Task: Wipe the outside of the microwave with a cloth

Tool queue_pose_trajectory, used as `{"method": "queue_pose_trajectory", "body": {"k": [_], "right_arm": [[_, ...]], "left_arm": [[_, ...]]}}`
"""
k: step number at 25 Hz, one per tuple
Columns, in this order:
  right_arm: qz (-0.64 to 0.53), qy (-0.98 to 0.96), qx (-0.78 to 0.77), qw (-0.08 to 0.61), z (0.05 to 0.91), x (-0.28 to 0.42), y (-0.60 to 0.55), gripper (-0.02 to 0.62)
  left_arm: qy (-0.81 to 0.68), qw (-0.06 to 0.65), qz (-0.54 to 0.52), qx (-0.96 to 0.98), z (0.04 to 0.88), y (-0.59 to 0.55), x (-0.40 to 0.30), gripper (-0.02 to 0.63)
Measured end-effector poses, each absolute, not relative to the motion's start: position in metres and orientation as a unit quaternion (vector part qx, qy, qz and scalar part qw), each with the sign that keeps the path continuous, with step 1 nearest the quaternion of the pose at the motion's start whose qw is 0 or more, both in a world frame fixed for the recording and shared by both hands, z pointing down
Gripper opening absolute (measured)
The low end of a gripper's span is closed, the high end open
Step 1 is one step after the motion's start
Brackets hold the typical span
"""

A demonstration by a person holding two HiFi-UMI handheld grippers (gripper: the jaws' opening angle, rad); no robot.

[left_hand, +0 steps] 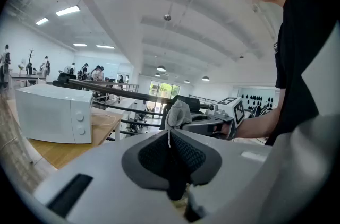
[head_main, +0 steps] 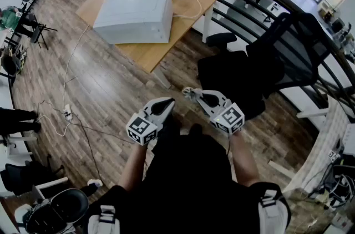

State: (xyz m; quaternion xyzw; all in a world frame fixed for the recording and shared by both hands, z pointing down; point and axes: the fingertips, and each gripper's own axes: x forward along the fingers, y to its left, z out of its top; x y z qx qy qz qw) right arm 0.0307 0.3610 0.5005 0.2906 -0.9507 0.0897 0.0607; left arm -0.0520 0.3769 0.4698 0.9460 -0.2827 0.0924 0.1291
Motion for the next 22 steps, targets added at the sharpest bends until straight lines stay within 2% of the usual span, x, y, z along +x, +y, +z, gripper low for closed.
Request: {"method": "queue_pose_trajectory", "body": {"k": [22], "right_arm": [[0.106, -0.938, 0.32, 0.081, 0.509, 0.016, 0.325, 0.012]], "left_arm": [[-0.268, 0.141, 0.083, 0.949, 0.473, 0.339, -0.077, 0.011]]}}
